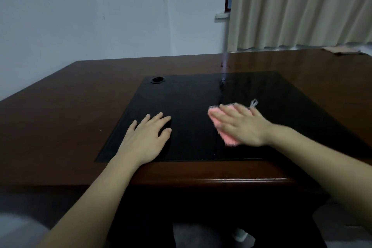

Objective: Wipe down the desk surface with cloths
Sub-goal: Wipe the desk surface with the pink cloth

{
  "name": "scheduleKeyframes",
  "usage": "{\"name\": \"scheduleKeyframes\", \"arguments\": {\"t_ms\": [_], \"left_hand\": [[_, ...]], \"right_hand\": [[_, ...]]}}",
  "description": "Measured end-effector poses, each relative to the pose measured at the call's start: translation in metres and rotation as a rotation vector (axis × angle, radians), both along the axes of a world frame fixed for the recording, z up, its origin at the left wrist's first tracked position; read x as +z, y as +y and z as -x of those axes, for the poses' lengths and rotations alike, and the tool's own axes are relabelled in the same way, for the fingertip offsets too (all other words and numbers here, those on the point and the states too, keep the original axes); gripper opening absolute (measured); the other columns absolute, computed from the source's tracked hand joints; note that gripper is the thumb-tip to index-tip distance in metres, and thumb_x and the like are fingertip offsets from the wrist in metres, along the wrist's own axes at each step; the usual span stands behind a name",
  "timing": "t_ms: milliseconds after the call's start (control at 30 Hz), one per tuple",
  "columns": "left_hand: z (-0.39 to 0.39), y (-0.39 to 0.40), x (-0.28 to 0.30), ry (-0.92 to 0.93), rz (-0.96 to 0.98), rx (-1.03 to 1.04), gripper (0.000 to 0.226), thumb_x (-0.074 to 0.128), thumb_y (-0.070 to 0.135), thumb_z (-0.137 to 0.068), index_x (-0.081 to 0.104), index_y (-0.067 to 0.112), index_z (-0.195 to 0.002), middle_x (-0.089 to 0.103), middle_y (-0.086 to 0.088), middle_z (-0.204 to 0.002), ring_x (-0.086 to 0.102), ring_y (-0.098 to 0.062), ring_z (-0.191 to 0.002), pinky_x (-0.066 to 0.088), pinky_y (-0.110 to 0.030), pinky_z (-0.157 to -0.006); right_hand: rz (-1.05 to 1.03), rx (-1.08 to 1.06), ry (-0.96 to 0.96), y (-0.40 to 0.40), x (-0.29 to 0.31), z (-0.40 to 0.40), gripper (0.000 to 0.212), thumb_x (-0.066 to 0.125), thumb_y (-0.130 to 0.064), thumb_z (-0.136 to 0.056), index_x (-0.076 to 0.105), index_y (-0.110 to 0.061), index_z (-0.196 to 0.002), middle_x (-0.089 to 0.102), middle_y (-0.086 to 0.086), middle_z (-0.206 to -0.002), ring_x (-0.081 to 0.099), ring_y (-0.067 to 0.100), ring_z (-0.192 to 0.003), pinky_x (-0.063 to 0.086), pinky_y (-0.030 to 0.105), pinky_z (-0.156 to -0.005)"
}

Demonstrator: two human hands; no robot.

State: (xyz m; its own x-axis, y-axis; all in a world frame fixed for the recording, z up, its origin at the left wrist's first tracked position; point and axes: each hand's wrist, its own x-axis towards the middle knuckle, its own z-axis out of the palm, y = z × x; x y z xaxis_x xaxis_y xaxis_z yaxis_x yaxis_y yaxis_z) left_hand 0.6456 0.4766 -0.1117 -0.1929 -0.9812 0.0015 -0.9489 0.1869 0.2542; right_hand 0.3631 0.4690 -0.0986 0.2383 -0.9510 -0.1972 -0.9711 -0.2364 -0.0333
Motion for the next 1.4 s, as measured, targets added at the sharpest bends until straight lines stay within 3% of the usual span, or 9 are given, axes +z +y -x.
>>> {"name": "scheduleKeyframes", "arguments": {"t_ms": [167,367,567,700,800,1000,1200,1333,1400], "left_hand": [[-0.001,0.001,-0.001,-0.003,0.015,-0.001,0.050,0.027,0.047,-0.108,0.025,0.042,-0.158,0.012,0.015,-0.168,0.006,-0.016,-0.156,0.005,-0.047,-0.126],[-0.001,0.003,0.000,0.026,0.036,-0.011,0.049,0.031,0.043,-0.108,0.031,0.039,-0.156,0.017,0.013,-0.168,0.009,-0.019,-0.156,0.006,-0.050,-0.126],[0.003,0.007,0.003,0.011,0.108,-0.082,0.045,0.036,0.038,-0.108,0.036,0.039,-0.153,0.020,0.016,-0.166,0.007,-0.016,-0.156,0.004,-0.050,-0.125],[0.005,0.002,0.008,-0.021,0.106,-0.093,0.046,0.040,0.043,-0.106,0.036,0.042,-0.152,0.021,0.018,-0.165,0.010,-0.014,-0.155,0.005,-0.050,-0.126],[0.015,-0.004,0.011,0.021,0.088,-0.090,0.046,0.040,0.043,-0.106,0.038,0.042,-0.152,0.023,0.018,-0.164,0.012,-0.013,-0.155,0.007,-0.049,-0.126],[0.047,-0.033,0.017,0.069,0.056,-0.122,0.045,0.042,0.040,-0.106,0.041,0.038,-0.151,0.031,0.013,-0.163,0.021,-0.016,-0.153,0.011,-0.049,-0.125],[0.072,-0.062,0.020,0.084,0.037,-0.160,0.046,0.044,0.037,-0.106,0.041,0.034,-0.152,0.029,0.009,-0.164,0.021,-0.018,-0.154,0.013,-0.049,-0.124],[0.084,-0.069,0.016,0.066,0.023,-0.204,0.046,0.043,0.037,-0.107,0.040,0.034,-0.152,0.026,0.009,-0.165,0.017,-0.019,-0.155,0.012,-0.048,-0.124],[0.087,-0.069,0.009,0.056,0.023,-0.219,0.046,0.040,0.037,-0.107,0.038,0.036,-0.153,0.025,0.010,-0.166,0.016,-0.019,-0.155,0.012,-0.048,-0.124]], "right_hand": [[-0.010,-0.101,-0.013,-0.031,-0.001,-0.006,0.054,0.012,-0.058,-0.106,-0.007,-0.052,-0.157,-0.011,-0.009,-0.170,-0.010,0.031,-0.156,-0.006,0.062,-0.121],[-0.010,0.066,-0.021,0.049,0.000,-0.018,0.057,0.009,-0.062,-0.104,-0.014,-0.052,-0.155,-0.017,-0.011,-0.169,-0.016,0.028,-0.155,-0.008,0.060,-0.122],[-0.029,0.222,-0.045,0.111,0.006,-0.012,0.073,-0.015,-0.075,-0.075,-0.023,-0.063,-0.146,-0.028,-0.020,-0.163,-0.030,0.018,-0.150,-0.018,0.049,-0.122],[-0.043,0.222,-0.013,0.078,0.008,-0.002,0.062,-0.006,-0.074,-0.085,-0.018,-0.065,-0.145,-0.024,-0.022,-0.163,-0.026,0.016,-0.152,-0.016,0.046,-0.123],[-0.001,0.119,0.010,0.024,0.003,0.010,0.055,0.009,-0.064,-0.102,-0.014,-0.059,-0.152,-0.017,-0.018,-0.167,-0.015,0.023,-0.156,-0.006,0.054,-0.124],[-0.006,-0.035,0.004,-0.041,-0.001,0.014,0.057,0.013,-0.060,-0.105,-0.007,-0.051,-0.158,-0.011,-0.010,-0.170,-0.010,0.030,-0.156,-0.004,0.062,-0.122],[0.007,0.087,-0.005,0.036,0.000,0.007,0.067,-0.002,-0.068,-0.094,-0.016,-0.049,-0.156,-0.019,-0.007,-0.169,-0.020,0.029,-0.155,-0.012,0.060,-0.121],[-0.049,0.154,-0.072,0.097,0.006,0.016,0.057,0.009,-0.065,-0.102,-0.020,-0.057,-0.151,-0.031,-0.015,-0.162,-0.035,0.021,-0.148,-0.020,0.053,-0.120],[-0.073,0.154,-0.073,0.106,0.009,0.022,0.058,0.004,-0.069,-0.098,-0.019,-0.059,-0.150,-0.032,-0.018,-0.161,-0.037,0.019,-0.148,-0.022,0.051,-0.120]]}}
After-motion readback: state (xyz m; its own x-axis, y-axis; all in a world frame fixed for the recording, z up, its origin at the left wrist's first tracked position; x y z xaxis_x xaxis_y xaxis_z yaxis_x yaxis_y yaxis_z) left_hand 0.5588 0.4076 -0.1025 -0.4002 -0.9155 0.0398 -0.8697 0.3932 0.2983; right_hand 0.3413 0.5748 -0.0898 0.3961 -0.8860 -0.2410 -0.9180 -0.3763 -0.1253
